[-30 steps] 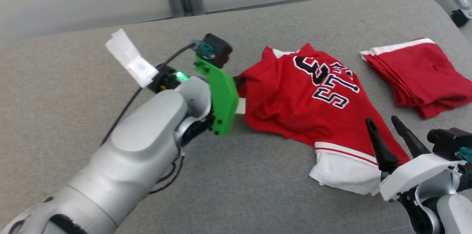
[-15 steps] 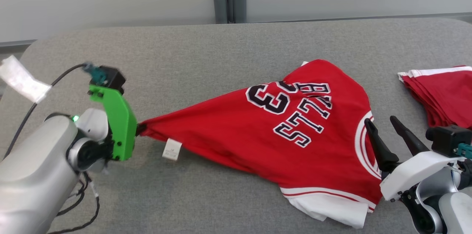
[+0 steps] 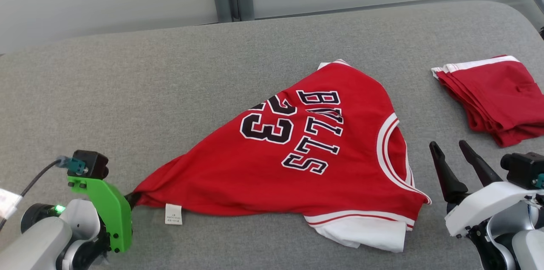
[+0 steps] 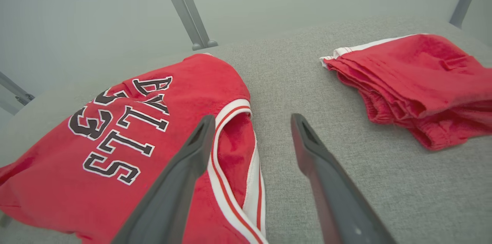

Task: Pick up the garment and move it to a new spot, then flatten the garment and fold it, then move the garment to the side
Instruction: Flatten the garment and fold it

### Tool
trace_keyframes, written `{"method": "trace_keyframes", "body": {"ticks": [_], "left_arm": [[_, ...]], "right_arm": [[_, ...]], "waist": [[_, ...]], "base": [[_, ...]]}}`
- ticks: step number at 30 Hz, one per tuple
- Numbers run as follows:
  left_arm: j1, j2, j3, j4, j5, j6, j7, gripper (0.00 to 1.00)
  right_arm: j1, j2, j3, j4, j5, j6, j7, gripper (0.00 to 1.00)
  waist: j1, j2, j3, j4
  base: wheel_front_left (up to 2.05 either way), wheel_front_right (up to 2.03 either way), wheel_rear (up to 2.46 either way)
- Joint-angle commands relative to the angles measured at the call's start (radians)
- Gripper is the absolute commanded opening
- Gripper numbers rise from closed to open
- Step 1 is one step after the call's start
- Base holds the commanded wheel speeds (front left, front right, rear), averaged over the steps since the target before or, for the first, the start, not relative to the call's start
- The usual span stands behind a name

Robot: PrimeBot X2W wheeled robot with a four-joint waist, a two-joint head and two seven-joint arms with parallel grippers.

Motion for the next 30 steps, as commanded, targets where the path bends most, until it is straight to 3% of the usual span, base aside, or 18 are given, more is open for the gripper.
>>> {"method": "trace_keyframes", "body": {"ticks": [1, 9, 15, 20, 25, 30], "left_arm": [[0.022, 0.004, 0.011, -0.014, 0.021, 0.002, -0.044, 1.00], [0.063, 0.045, 0.049, -0.117, 0.077, 0.050, -0.195, 1.00], [0.122, 0.074, 0.149, -0.231, 0.090, 0.169, -0.377, 1.00], [0.229, 0.022, 0.184, -0.298, 0.041, 0.250, -0.468, 1.00], [0.272, -0.040, 0.174, -0.286, -0.002, 0.269, -0.469, 1.00], [0.265, -0.098, 0.160, -0.203, 0.028, 0.291, -0.515, 1.00]], "right_arm": [[0.008, -0.002, -0.006, -0.005, 0.001, 0.000, -0.006, 1.00], [0.020, -0.015, -0.026, -0.027, -0.008, 0.000, 0.006, 1.00], [0.023, 0.004, -0.049, -0.073, -0.017, 0.000, -0.026, 1.00], [0.041, 0.042, -0.087, -0.092, -0.025, 0.000, -0.043, 1.00], [0.041, 0.060, -0.109, -0.099, -0.037, 0.000, -0.038, 1.00], [0.025, 0.092, -0.140, -0.099, -0.058, 0.000, -0.057, 1.00]], "waist": [[0.0000, 0.0000, 0.000, 0.005], [0.0000, 0.0000, -0.022, 0.061], [0.0000, 0.0000, -0.038, 0.081], [0.0000, 0.0000, -0.035, 0.088], [0.0000, 0.0000, -0.024, 0.090], [0.0000, 0.0000, -0.024, 0.072]], "base": [[0.00, 0.00, 0.00], [0.00, 0.00, 0.00], [0.00, 0.00, 0.00], [0.00, 0.00, 0.00], [0.00, 0.00, 0.00], [0.00, 0.00, 0.00]]}}
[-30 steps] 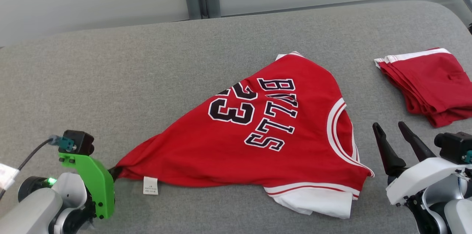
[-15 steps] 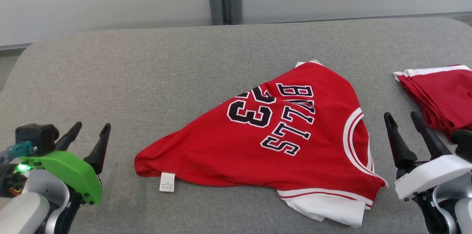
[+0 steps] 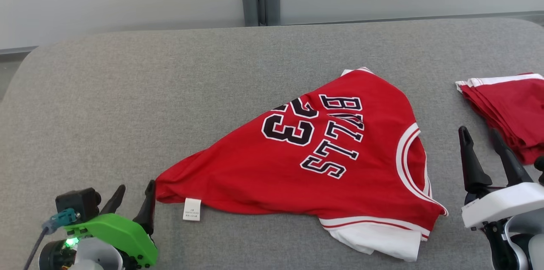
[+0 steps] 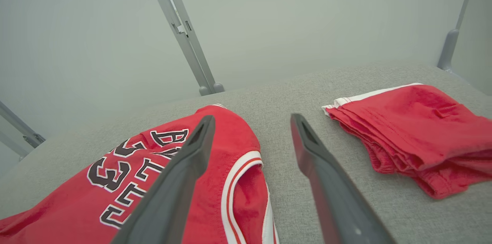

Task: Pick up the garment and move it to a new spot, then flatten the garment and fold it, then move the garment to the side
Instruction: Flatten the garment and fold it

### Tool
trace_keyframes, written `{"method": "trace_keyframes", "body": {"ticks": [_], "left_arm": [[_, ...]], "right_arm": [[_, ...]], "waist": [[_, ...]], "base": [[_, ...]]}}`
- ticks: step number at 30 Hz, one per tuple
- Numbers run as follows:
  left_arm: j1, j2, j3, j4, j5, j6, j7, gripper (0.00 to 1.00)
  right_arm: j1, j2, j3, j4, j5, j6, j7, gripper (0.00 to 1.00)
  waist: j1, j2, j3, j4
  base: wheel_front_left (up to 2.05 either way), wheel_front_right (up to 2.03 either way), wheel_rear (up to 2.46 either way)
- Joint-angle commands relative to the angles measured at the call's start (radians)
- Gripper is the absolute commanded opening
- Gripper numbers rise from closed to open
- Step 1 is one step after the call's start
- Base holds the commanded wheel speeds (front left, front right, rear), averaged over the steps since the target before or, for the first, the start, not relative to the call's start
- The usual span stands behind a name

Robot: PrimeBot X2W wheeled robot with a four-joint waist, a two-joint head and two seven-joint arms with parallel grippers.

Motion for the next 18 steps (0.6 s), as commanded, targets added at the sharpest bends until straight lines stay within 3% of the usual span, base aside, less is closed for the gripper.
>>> {"method": "trace_keyframes", "body": {"ticks": [1, 4, 9, 18], "left_arm": [[0.003, -0.017, 0.004, 0.023, 0.009, 0.018, -0.017, 1.00], [0.024, -0.081, 0.016, 0.106, -0.011, 0.053, -0.055, 1.00], [0.019, -0.169, 0.051, 0.173, -0.075, 0.022, -0.080, 1.00], [-0.013, -0.172, 0.051, 0.247, -0.085, 0.015, -0.053, 1.00]], "right_arm": [[-0.010, 0.008, -0.005, 0.001, -0.009, 0.000, -0.009, 1.00], [-0.016, 0.034, -0.010, 0.004, -0.019, 0.000, -0.013, 1.00], [-0.024, 0.056, -0.005, 0.010, -0.027, 0.000, -0.018, 1.00], [-0.035, 0.055, 0.004, 0.016, -0.033, 0.000, -0.008, 1.00]], "waist": [[0.0000, 0.0000, -0.001, -0.010], [0.0000, 0.0000, 0.003, -0.031], [0.0000, 0.0000, 0.009, -0.051], [0.0000, 0.0000, 0.016, -0.072]], "base": [[0.00, 0.00, 0.00], [0.00, 0.00, 0.00], [0.00, 0.00, 0.00], [0.00, 0.00, 0.00]]}}
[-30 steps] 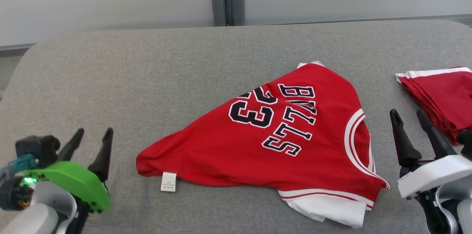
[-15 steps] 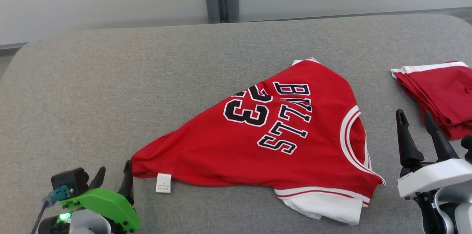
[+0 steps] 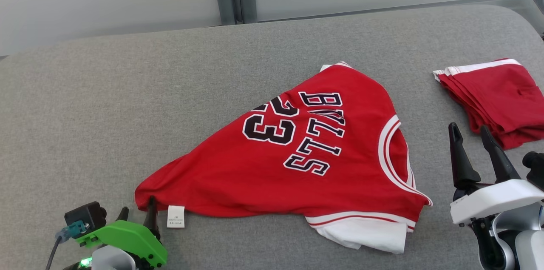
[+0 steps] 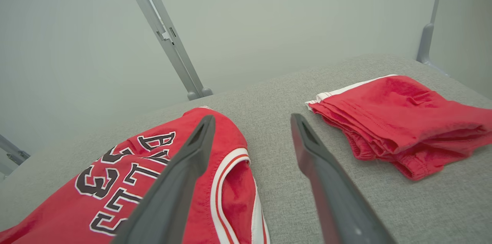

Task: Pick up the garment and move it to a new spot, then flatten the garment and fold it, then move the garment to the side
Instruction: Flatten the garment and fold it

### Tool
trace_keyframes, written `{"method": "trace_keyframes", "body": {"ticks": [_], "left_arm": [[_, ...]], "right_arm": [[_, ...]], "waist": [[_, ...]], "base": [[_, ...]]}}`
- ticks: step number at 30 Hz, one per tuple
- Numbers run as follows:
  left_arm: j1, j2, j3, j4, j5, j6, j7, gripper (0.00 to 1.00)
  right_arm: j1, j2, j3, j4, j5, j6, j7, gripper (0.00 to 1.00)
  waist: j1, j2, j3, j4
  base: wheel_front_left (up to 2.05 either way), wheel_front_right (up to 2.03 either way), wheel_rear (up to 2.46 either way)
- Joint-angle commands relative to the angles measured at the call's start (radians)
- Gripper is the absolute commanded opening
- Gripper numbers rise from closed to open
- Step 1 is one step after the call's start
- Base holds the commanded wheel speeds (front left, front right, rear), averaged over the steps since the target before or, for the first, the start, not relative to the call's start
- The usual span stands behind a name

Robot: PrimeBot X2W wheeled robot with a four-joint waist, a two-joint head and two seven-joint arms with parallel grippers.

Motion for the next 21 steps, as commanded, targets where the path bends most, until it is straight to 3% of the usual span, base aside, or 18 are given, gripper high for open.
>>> {"method": "trace_keyframes", "body": {"ticks": [1, 2, 3, 4, 5, 6, 12, 17, 21], "left_arm": [[-0.018, 0.004, 0.002, 0.010, -0.003, -0.005, 0.003, 0.99], [-0.022, 0.005, 0.001, 0.017, -0.004, -0.007, 0.005, 0.90], [-0.025, 0.005, 0.001, 0.023, -0.004, -0.012, 0.007, 0.73], [-0.027, 0.006, 0.001, 0.028, -0.004, -0.014, 0.008, 0.49], [-0.031, 0.008, -0.001, 0.033, 0.001, -0.019, 0.009, 0.16], [-0.033, 0.008, -0.002, 0.033, 0.002, -0.024, 0.010, 0.00], [-0.037, 0.039, -0.020, -0.002, 0.031, -0.096, -0.017, 0.00], [0.014, 0.111, -0.028, -0.065, 0.084, -0.128, -0.052, 0.00], [0.031, 0.164, -0.036, -0.082, 0.111, -0.105, -0.045, 0.00]], "right_arm": [[-0.010, 0.000, 0.001, 0.003, -0.002, 0.000, 0.002, 1.00], [-0.010, 0.001, 0.002, 0.003, -0.003, 0.000, 0.003, 1.00], [-0.009, 0.001, 0.002, 0.004, -0.004, 0.000, 0.003, 1.00], [-0.009, 0.002, 0.002, 0.004, -0.004, 0.000, 0.002, 1.00], [-0.007, 0.002, 0.002, 0.004, -0.004, 0.000, 0.003, 1.00], [-0.006, 0.003, 0.001, 0.004, -0.004, 0.000, 0.003, 1.00], [-0.006, -0.009, 0.002, 0.005, -0.006, 0.000, 0.006, 1.00], [-0.014, -0.037, -0.018, -0.007, 0.000, 0.000, 0.013, 1.00], [-0.018, -0.056, -0.030, -0.018, 0.003, 0.000, 0.023, 1.00]], "waist": [[0.0000, 0.0000, 0.001, -0.003], [0.0000, 0.0000, 0.002, -0.004], [0.0000, 0.0000, 0.004, -0.004], [0.0000, 0.0000, 0.004, -0.004], [0.0000, 0.0000, 0.005, -0.003], [0.0000, 0.0000, 0.007, -0.002], [0.0000, 0.0000, 0.010, 0.008], [0.0000, 0.0000, 0.010, 0.017], [0.0000, 0.0000, 0.014, 0.030]], "base": [[0.00, 0.00, 0.00], [0.00, 0.00, 0.00], [0.00, 0.00, 0.00], [0.00, 0.00, 0.00], [0.00, 0.00, 0.00], [0.00, 0.00, 0.00], [0.00, 0.00, 0.00], [0.00, 0.00, 0.00], [0.00, 0.00, 0.00]]}}
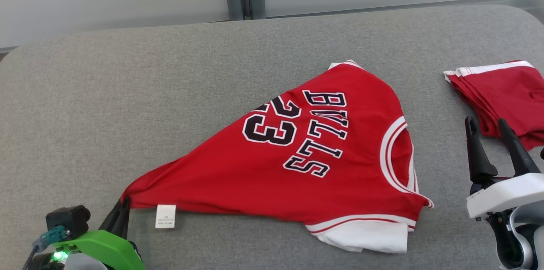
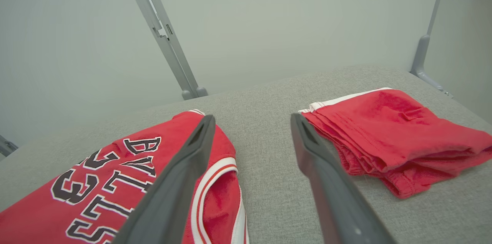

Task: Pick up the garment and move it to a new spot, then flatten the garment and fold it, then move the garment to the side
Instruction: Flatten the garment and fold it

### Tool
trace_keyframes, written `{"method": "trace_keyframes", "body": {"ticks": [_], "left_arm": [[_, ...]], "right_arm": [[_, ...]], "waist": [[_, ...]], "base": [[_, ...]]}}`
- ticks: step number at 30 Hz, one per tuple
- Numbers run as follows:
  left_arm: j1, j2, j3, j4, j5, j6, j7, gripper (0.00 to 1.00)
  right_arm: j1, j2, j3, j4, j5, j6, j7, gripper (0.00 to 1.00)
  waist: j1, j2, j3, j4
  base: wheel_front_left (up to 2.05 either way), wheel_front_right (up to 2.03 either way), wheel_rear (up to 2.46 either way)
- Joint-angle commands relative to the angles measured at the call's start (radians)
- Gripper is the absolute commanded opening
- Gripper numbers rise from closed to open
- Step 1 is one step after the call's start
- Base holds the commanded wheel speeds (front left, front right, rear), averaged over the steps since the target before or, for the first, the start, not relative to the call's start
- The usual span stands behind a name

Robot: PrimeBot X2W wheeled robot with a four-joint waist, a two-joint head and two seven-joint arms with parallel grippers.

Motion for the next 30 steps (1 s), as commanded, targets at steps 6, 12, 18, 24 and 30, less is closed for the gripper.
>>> {"method": "trace_keyframes", "body": {"ticks": [6, 12, 18, 24, 30], "left_arm": [[-0.002, 0.013, -0.022, 0.040, 0.024, -0.009, 0.017, 1.00], [-0.012, 0.004, -0.001, 0.033, 0.043, 0.004, -0.017, 1.00], [-0.007, 0.021, 0.034, -0.108, 0.113, 0.086, -0.041, 1.00], [-0.025, 0.016, 0.043, -0.221, 0.169, 0.116, -0.045, 1.00], [-0.013, -0.011, 0.017, -0.221, 0.167, 0.099, -0.040, 1.00]], "right_arm": [[-0.021, -0.014, 0.013, -0.005, 0.005, 0.000, 0.022, 1.00], [-0.015, -0.028, 0.043, 0.034, 0.020, 0.000, 0.066, 1.00], [-0.048, -0.042, 0.073, 0.115, 0.046, 0.000, 0.170, 1.00], [-0.099, -0.026, 0.080, 0.258, 0.060, 0.000, 0.359, 1.00], [-0.132, 0.018, 0.035, 0.340, 0.025, 0.000, 0.435, 1.00]], "waist": [[0.0000, 0.0000, 0.007, 0.013], [0.0000, 0.0000, 0.002, 0.026], [0.0000, 0.0000, -0.002, 0.057], [0.0000, 0.0000, 0.004, 0.091], [0.0000, 0.0000, 0.009, 0.126]], "base": [[0.00, 0.00, 0.00], [0.00, 0.00, 0.00], [0.00, 0.00, 0.00], [0.00, 0.00, 0.00], [0.00, 0.00, 0.00]]}}
